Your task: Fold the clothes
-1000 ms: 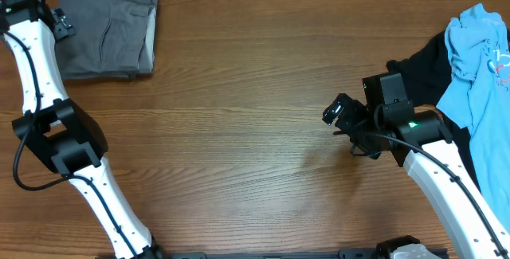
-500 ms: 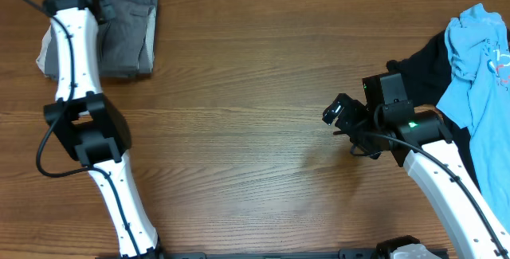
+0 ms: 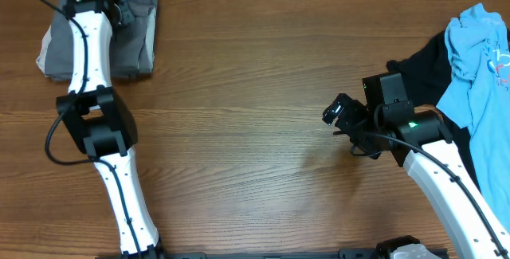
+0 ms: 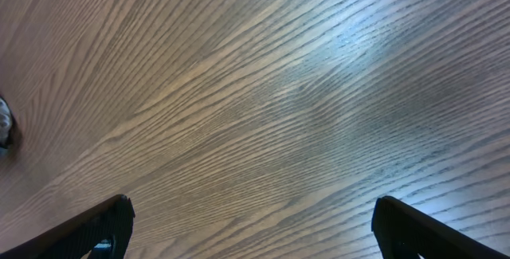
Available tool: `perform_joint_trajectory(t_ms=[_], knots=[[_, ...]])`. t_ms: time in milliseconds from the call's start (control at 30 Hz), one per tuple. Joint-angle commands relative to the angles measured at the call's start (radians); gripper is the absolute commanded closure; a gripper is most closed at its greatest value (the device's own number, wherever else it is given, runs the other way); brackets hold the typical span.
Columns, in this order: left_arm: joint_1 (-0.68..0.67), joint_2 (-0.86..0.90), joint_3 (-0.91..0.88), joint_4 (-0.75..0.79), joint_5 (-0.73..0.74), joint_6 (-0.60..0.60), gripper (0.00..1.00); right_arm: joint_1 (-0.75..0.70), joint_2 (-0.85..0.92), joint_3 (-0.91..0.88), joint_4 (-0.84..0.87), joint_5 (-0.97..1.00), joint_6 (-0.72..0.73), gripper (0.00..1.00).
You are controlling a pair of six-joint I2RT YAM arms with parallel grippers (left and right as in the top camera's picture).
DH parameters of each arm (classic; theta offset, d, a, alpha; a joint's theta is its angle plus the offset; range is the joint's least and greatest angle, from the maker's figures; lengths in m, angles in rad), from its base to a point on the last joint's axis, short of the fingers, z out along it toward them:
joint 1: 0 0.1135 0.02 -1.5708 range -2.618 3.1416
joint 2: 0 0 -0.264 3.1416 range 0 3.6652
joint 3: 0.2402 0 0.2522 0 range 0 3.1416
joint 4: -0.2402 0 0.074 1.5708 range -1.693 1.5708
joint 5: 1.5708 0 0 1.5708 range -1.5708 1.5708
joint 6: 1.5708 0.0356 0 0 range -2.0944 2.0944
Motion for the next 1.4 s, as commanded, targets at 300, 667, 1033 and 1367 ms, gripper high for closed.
perform_joint_trajectory(t_ms=[300,667,1033,1367], knots=[[-0.013,0.068,0.034,0.087,0.056,0.016,0.96,0.005,0.001,0.016,0.006,-0.003,-0.003,0.0],[-0.002,-0.117,0.043,0.077,-0.049,0.111,0.96,0.005,0.001,0.016,0.006,-0.003,-0.003,0.0],[0.092,-0.033,0.038,0.136,-0.151,0.141,0.96,0.005,0.001,0.016,0.006,-0.003,-0.003,0.0],[0.202,0.1,0.038,0.101,-0.014,0.141,0.94,0.005,0.001,0.016,0.006,-0.003,-0.003,0.0]])
